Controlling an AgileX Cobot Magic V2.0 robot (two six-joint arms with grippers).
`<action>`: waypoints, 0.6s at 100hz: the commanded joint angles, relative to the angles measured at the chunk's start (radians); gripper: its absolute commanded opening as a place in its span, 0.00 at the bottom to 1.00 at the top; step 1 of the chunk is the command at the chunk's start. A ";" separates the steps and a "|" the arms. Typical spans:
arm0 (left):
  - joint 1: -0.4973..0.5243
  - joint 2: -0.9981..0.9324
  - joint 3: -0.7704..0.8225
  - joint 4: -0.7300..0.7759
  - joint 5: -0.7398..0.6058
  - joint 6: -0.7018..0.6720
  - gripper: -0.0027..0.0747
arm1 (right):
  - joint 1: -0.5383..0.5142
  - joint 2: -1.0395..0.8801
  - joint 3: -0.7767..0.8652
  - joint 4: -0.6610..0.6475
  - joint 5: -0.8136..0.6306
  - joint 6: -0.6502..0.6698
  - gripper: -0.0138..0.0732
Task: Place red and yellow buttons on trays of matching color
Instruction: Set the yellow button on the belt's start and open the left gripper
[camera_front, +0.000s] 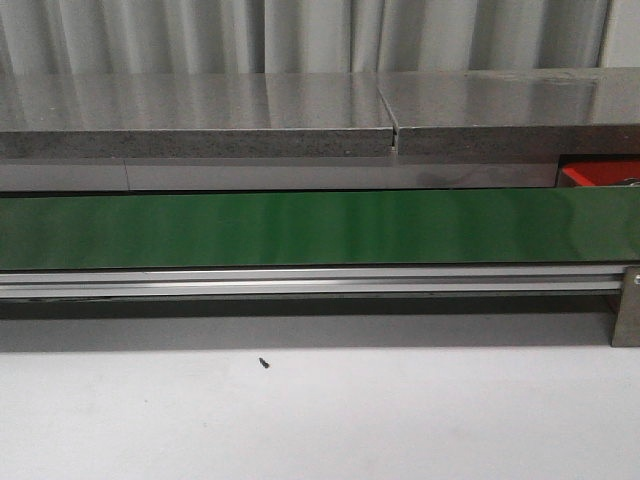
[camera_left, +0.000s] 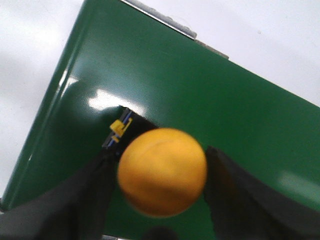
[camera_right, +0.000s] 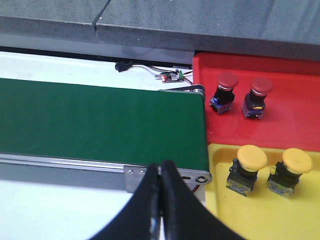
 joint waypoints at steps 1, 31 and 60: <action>-0.006 -0.054 -0.023 -0.023 -0.024 0.005 0.66 | 0.002 0.004 -0.025 0.000 -0.067 -0.001 0.03; -0.006 -0.103 -0.078 -0.100 -0.028 0.007 0.68 | 0.002 0.004 -0.025 0.000 -0.067 -0.001 0.03; 0.025 -0.117 -0.200 -0.090 -0.018 0.007 0.67 | 0.002 0.004 -0.025 0.000 -0.067 -0.001 0.03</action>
